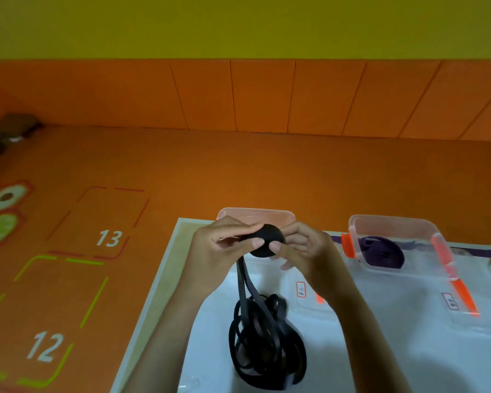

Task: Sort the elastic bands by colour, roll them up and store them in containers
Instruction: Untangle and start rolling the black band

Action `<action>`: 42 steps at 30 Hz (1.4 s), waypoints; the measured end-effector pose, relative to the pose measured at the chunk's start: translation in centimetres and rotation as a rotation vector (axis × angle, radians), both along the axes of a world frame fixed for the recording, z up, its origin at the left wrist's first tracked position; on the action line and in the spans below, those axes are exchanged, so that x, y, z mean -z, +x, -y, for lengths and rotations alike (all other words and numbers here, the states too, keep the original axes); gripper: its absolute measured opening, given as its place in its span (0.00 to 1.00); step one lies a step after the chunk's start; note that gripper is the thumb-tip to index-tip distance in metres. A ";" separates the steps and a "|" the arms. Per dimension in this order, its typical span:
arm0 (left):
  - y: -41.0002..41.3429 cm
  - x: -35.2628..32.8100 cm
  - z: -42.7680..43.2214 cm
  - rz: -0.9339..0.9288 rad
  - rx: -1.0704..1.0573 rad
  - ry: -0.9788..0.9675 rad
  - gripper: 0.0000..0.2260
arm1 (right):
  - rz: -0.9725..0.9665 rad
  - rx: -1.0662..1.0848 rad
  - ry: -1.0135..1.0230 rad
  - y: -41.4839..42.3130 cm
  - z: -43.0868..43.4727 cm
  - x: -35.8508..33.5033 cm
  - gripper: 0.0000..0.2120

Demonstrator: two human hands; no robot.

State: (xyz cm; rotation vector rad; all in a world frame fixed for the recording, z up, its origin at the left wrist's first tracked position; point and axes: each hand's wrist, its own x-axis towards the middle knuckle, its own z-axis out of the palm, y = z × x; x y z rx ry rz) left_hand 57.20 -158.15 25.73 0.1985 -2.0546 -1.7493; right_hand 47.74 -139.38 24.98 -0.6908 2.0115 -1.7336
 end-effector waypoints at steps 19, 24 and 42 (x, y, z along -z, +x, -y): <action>3.6 -0.6 2.9 0.159 0.033 0.027 0.14 | 0.162 -0.031 -0.023 3.4 1.7 -1.0 0.07; 5.3 1.1 4.9 0.187 0.062 0.152 0.11 | 0.216 0.118 -0.074 6.7 3.5 0.5 0.06; 5.4 0.6 7.3 0.094 0.292 0.028 0.15 | -0.238 0.157 0.127 8.1 4.0 0.1 0.16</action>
